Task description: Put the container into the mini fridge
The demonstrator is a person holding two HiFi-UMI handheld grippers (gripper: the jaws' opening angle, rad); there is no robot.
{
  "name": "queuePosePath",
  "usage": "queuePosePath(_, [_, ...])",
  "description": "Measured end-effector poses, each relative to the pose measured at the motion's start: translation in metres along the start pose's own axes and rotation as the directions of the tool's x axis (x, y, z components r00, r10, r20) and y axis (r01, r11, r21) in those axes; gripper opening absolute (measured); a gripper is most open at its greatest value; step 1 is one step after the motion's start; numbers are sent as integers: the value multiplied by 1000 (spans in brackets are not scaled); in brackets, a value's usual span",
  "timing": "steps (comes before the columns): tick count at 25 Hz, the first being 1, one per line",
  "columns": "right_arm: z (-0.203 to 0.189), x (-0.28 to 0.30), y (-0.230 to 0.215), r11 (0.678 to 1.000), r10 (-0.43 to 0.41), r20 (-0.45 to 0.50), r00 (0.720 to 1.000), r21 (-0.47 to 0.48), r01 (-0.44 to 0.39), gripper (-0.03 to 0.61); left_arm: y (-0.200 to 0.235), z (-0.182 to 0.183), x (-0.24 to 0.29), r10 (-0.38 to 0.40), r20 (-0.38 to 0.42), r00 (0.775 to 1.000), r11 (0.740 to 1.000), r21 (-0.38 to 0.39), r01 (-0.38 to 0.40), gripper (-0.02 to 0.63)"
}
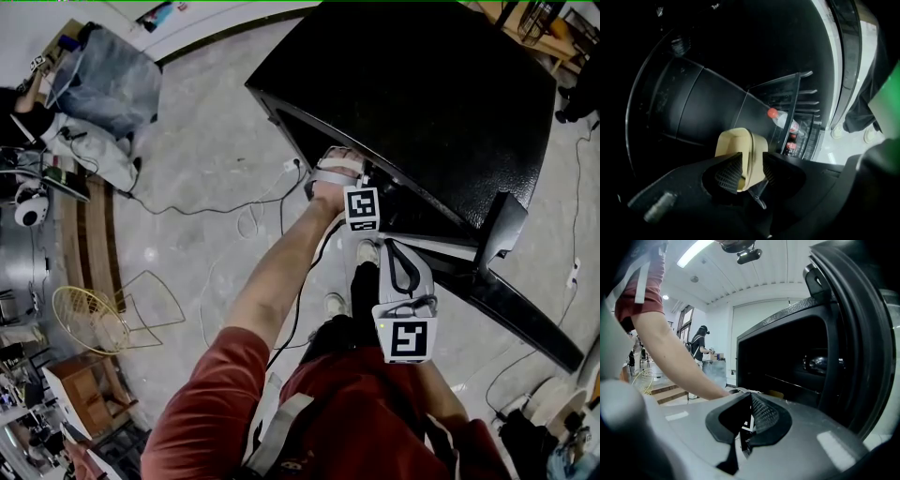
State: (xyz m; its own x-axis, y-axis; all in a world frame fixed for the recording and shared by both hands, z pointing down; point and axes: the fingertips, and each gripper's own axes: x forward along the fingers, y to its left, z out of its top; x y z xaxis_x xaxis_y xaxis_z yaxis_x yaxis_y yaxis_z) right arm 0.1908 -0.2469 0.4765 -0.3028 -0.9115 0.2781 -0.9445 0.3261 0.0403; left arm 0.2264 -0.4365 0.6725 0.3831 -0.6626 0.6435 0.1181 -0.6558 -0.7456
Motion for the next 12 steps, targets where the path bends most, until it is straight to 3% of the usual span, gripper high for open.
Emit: queuePosePath(12, [1, -10, 6, 1000, -10, 5, 1000, -22, 10, -2, -21, -22, -49, 21, -40, 999, 996, -85, -24, 149])
